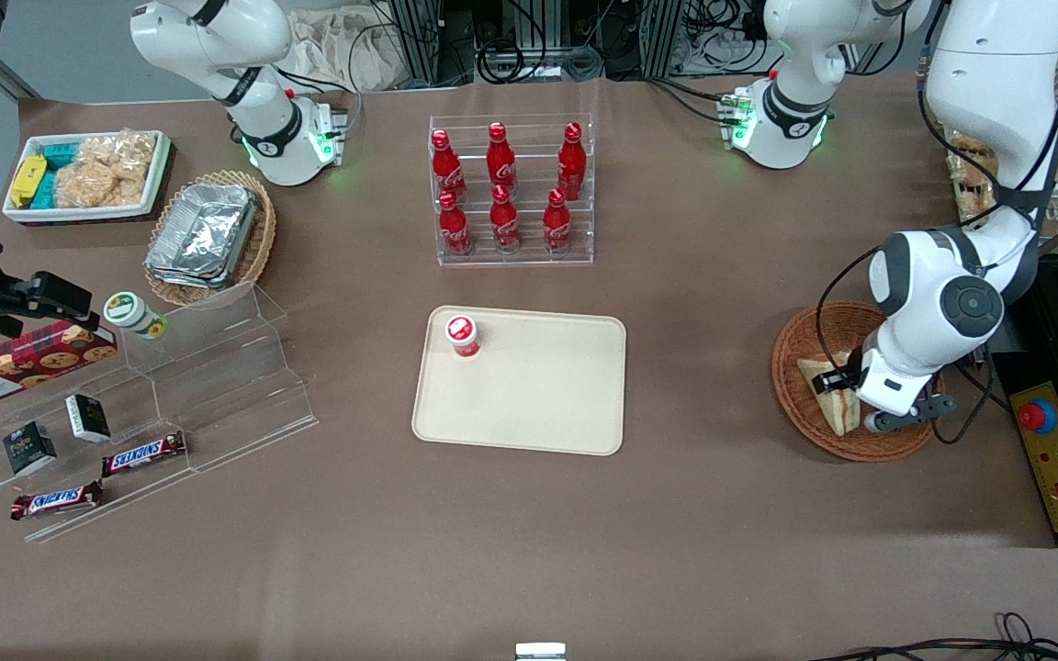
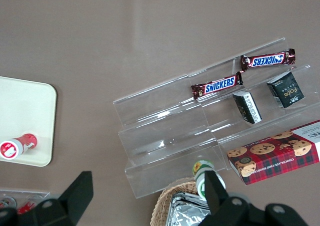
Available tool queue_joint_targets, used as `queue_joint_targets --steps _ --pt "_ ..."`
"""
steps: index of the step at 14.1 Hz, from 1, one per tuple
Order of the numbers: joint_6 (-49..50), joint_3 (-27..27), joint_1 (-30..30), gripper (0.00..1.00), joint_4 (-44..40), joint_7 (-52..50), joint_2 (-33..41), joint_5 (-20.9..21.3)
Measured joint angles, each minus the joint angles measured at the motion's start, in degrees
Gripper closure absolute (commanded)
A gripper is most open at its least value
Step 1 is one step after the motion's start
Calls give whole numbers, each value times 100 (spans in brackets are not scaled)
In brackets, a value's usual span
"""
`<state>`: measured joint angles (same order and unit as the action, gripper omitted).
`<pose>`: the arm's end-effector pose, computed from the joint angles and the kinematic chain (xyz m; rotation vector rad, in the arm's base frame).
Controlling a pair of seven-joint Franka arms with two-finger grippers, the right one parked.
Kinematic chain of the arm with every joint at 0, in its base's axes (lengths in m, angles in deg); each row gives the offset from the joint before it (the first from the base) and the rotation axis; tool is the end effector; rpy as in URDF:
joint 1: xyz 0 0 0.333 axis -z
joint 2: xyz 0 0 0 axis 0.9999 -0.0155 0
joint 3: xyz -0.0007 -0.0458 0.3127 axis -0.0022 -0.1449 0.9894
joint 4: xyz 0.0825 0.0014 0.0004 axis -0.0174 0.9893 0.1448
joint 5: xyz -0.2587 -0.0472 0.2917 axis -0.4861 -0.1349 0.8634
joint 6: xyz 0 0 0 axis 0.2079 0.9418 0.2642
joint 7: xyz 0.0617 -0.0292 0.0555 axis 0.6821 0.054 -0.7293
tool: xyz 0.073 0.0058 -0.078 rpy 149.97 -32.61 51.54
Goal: Place sandwich from basket to tray
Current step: 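Lower the left gripper and close it on the sandwich, lift, then carry the held sandwich over to the cream tray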
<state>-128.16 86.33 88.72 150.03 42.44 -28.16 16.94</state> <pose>0.5820 -0.0142 0.2521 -3.1066 -0.4207 -0.0488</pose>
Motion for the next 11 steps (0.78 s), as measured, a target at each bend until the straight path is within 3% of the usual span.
queue_joint_targets --steps 5,11 --pt "1944 -143 20 100 -928 0 691 2" --pt "4972 -768 42 100 -3266 -77 1086 4"
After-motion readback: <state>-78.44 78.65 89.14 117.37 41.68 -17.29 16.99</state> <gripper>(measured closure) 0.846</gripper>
